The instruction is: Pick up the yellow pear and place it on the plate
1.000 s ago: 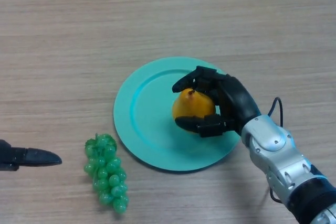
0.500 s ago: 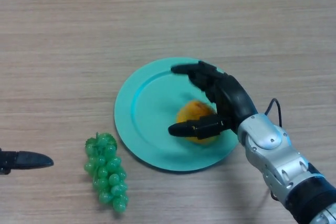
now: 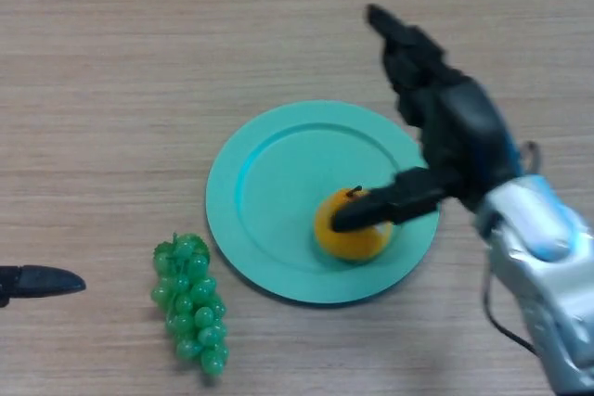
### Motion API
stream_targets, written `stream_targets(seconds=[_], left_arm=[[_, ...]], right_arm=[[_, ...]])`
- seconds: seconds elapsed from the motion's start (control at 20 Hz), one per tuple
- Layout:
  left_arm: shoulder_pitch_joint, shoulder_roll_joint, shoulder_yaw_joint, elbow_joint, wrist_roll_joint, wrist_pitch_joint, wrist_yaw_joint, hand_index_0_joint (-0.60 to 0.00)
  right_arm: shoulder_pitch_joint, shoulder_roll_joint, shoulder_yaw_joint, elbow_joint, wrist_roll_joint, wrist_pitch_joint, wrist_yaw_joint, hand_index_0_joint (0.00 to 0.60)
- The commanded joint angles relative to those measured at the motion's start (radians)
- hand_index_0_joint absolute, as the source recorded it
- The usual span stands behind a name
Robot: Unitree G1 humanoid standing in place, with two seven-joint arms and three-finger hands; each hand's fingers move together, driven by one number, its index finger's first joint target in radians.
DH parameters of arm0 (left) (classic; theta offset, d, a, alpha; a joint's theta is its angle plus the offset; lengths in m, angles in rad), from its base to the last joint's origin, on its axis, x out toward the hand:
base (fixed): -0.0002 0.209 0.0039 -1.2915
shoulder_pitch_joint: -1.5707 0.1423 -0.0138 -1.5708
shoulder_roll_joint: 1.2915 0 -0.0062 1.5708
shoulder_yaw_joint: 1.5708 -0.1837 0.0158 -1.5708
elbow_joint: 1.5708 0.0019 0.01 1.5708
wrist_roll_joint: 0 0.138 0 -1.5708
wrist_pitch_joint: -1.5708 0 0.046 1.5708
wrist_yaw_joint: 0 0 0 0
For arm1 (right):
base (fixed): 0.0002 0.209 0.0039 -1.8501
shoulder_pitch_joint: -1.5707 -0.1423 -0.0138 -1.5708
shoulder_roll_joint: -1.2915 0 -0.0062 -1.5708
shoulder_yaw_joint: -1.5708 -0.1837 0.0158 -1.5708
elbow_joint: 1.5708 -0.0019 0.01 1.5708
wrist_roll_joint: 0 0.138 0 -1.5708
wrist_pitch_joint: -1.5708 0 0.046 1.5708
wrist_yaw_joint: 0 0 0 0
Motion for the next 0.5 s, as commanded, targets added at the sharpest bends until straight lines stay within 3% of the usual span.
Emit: stream_targets(seconds=[0.05,0.25,0.5], left_arm=[[-0.027,0.052,0.010,-0.066,-0.068,-0.080,-0.040,0.000],[-0.051,0.052,-0.074,-0.063,-0.004,-0.060,-0.041,0.000],[-0.102,0.063,-0.151,-0.064,-0.004,-0.027,0.039,0.000]], right_arm=[[0.027,-0.030,-0.106,-0.190,-0.007,-0.008,0.041,0.000],[0.155,-0.081,-0.207,-0.323,0.017,0.018,0.031,0.000],[0.262,-0.094,-0.313,-0.442,0.079,0.014,0.025,0.000]])
